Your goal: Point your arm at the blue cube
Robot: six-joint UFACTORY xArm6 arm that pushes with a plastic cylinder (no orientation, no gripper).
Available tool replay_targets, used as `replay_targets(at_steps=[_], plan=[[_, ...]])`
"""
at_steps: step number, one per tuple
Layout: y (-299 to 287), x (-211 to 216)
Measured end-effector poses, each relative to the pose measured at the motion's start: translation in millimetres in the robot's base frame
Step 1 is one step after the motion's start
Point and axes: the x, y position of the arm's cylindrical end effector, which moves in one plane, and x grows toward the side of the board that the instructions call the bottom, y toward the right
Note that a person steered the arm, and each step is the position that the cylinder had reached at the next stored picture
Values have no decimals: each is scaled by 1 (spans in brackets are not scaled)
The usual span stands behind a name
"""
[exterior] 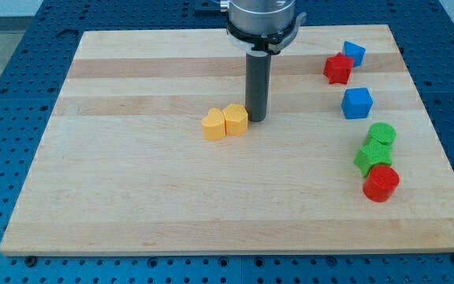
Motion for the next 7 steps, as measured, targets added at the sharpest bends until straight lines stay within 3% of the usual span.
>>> replay_targets(at_steps=[1,5,7], plan=[[24,0],[30,0],[91,-17]])
